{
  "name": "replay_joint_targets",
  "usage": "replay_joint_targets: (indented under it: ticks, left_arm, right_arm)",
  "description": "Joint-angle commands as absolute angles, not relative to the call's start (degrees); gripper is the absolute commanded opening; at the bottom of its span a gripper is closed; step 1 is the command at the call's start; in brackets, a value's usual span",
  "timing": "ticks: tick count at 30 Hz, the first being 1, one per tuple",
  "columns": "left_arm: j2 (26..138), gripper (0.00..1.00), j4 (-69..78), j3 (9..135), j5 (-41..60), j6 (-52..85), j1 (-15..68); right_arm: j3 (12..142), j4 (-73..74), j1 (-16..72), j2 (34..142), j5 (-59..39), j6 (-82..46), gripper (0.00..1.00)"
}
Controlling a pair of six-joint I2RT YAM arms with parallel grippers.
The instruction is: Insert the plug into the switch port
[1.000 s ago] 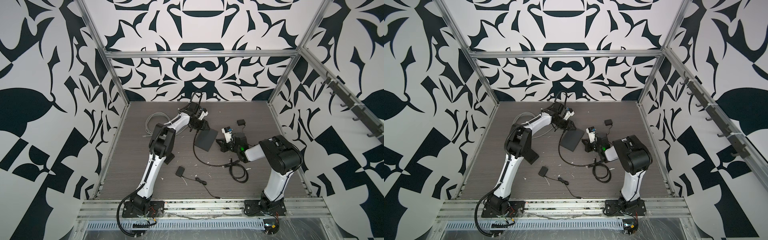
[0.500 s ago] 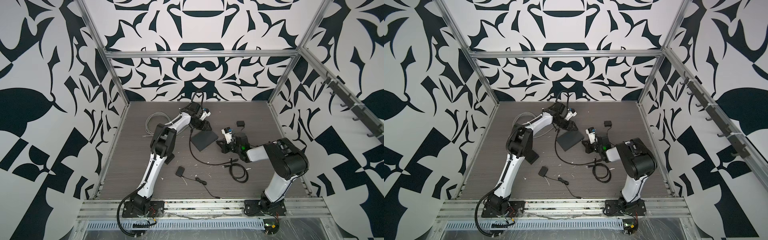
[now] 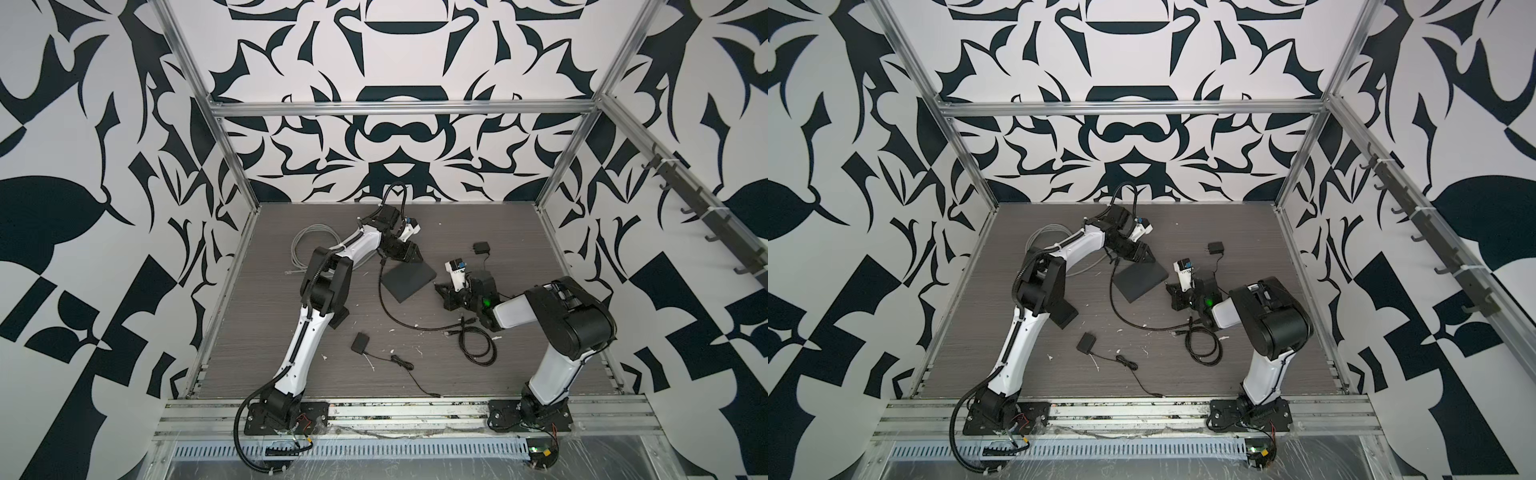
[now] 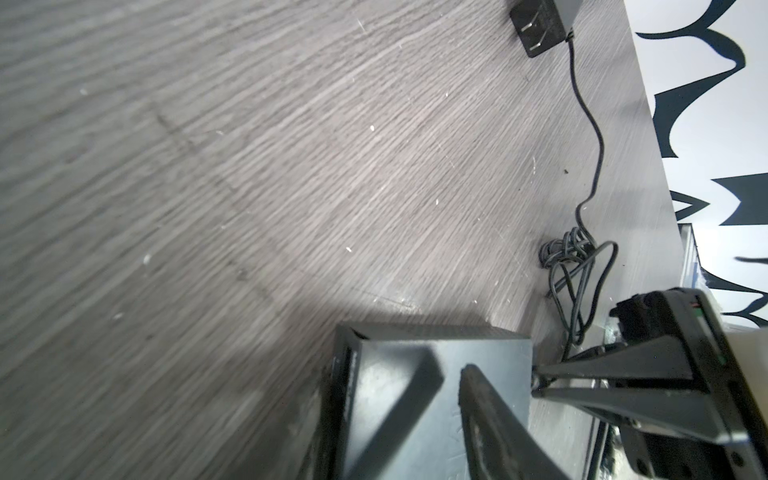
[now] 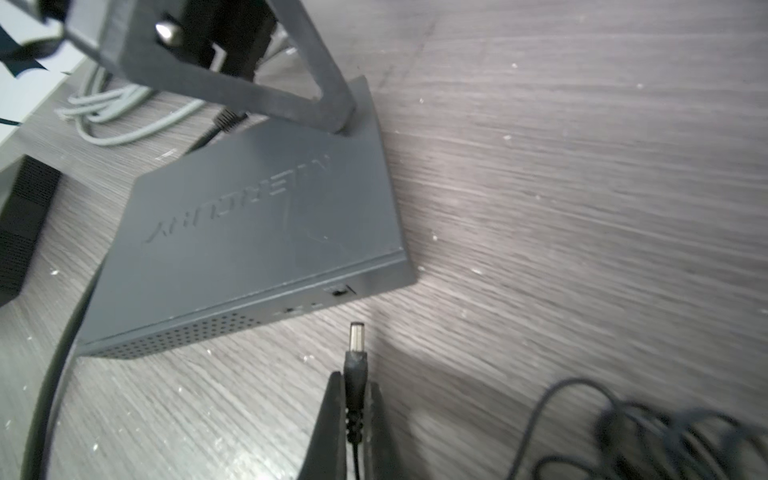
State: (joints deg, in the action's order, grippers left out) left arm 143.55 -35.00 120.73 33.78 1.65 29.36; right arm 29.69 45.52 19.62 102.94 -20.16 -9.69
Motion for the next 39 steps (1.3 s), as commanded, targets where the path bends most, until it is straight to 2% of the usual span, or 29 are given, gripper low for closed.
replay_joint_targets:
  ticks: [1,6,39]
  left_arm:
    - [143.4,0.53,-36.8,120.2,35.2,0.9,29.2]
    - [143.4,0.53,-37.7,120.2,35.6,0.2,29.2]
    - [145.6,0.50,-44.3,122.4,41.4,-4.8,31.8]
  right_arm:
    - [29.8,50.7,20.0,104.5,-20.7,-9.4,0.00]
    - [29.5,55.0,20.4,106.6,-21.4,-9.8,0.00]
    - [32.2,58.2,20.5,110.0,-21.0,-7.7,0.00]
